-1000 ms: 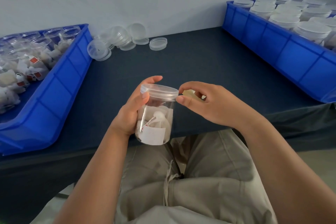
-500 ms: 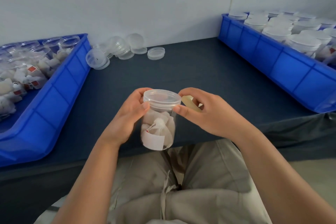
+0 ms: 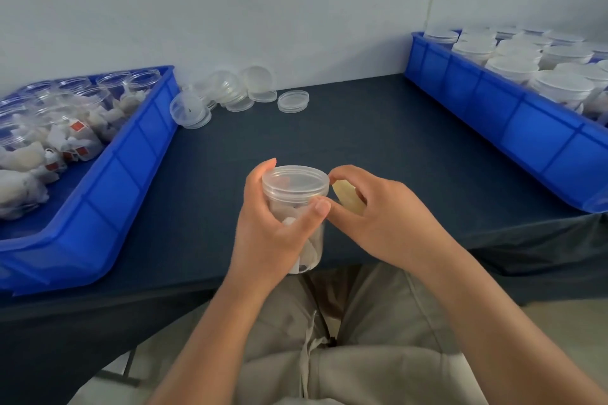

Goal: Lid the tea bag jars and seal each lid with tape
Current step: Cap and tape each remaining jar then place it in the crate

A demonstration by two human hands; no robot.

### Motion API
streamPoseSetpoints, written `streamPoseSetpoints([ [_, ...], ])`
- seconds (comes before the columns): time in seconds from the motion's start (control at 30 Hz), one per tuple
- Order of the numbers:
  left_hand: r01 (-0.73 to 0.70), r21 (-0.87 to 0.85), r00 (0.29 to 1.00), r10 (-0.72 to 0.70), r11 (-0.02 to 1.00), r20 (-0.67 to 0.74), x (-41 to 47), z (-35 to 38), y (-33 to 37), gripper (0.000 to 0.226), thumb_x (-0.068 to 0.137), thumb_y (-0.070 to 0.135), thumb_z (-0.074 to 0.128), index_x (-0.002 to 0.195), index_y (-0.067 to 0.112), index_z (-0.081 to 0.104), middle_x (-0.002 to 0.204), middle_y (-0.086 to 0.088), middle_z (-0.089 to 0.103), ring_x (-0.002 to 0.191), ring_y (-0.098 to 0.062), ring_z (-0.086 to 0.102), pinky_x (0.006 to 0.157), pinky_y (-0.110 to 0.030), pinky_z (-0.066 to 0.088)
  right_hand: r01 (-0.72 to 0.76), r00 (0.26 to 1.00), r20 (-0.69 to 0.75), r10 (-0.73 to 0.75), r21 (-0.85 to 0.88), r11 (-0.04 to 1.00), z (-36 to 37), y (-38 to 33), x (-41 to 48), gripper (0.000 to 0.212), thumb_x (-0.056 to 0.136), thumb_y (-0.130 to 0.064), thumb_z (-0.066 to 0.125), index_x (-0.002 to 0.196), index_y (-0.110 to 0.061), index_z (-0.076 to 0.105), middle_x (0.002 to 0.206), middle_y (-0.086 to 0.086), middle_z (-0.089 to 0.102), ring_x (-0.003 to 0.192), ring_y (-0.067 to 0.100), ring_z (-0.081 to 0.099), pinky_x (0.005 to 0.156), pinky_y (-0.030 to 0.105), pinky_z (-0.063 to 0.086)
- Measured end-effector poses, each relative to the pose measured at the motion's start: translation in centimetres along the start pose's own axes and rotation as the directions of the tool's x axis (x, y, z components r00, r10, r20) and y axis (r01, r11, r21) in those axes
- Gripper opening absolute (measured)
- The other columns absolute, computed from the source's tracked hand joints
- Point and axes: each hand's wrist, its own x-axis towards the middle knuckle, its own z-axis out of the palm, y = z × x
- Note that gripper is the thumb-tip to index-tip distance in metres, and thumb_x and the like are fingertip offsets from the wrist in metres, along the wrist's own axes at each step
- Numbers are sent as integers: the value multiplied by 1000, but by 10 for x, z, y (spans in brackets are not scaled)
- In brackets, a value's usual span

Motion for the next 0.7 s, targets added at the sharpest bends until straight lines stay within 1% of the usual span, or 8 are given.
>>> streamPoseSetpoints([
  [0.1, 4, 29, 997, -1, 1000, -79, 3, 5, -1, 90, 63, 80, 69, 141, 44, 44, 126, 33, 56, 115, 17, 56, 86, 0, 42, 0, 1000, 27, -1, 8, 1000, 4, 1, 1, 55, 84, -83, 43, 127, -49, 52, 90, -21, 66, 80, 4, 63, 65, 26, 51],
  [0.2, 22, 30, 999, -21, 999, -34, 13, -1, -6, 88, 64, 82, 69, 141, 46, 45, 124, 35, 58, 115, 15, 57, 83, 0, 43, 3, 997, 72, -5, 36, 999, 5, 5, 5, 54, 86, -86, 45, 127, -53, 50, 91, -20, 66, 78, 2, 64, 64, 23, 47],
  [0.27, 28, 14, 1000, -28, 1000, -4, 17, -4, -10, 84, 65, 82, 71, 138, 51, 45, 122, 38, 58, 114, 12, 60, 82, -3, 47, 26, 994, 105, -32, 59, 998, 1, 9, 6, 60, 86, -87, 50, 137, -56, 42, 94, -14, 70, 81, 2, 65, 67, 26, 51],
  [0.37, 22, -5, 999, -21, 1000, 24, 23, -6, -13, 76, 68, 83, 73, 135, 54, 50, 125, 37, 61, 113, 6, 65, 82, -9, 52, 54, 987, 148, -61, 54, 997, -8, 16, 7, 73, 83, -91, 49, 147, -63, 27, 88, 1, 73, 78, 12, 68, 72, 38, 61],
  [0.43, 23, -28, 999, -22, 999, 35, 27, -9, -15, 72, 71, 82, 71, 135, 52, 53, 124, 33, 65, 111, 4, 67, 81, -8, 52, 87, 981, 171, -93, 38, 995, -15, 22, 8, 69, 85, -91, 45, 147, -65, 28, 83, -3, 72, 73, 14, 68, 66, 37, 58],
  [0.57, 21, -81, 994, -12, 997, 106, 37, -14, -18, 70, 80, 75, 67, 140, 41, 57, 124, 24, 69, 113, 0, 69, 84, -10, 52, 127, 978, 165, -130, 32, 991, -27, 36, 13, 55, 92, -82, 43, 144, -64, 34, 86, -20, 72, 75, 5, 68, 60, 19, 44],
  [0.63, 16, -143, 987, 7, 990, 159, 40, -16, -20, 66, 84, 68, 70, 140, 34, 59, 123, 18, 72, 112, -4, 71, 85, -12, 54, 130, 979, 159, -131, 18, 991, -27, 41, 17, 54, 91, -82, 43, 142, -65, 35, 91, -23, 71, 78, 2, 68, 61, 20, 45],
  [0.7, 17, -189, 980, 21, 982, 197, 43, -17, -24, 68, 85, 67, 72, 140, 29, 60, 125, 9, 73, 115, -12, 72, 88, -18, 56, 108, 982, 152, -109, 13, 994, -24, 46, 20, 53, 90, -83, 43, 140, -66, 36, 96, -25, 69, 81, 3, 68, 63, 26, 51],
])
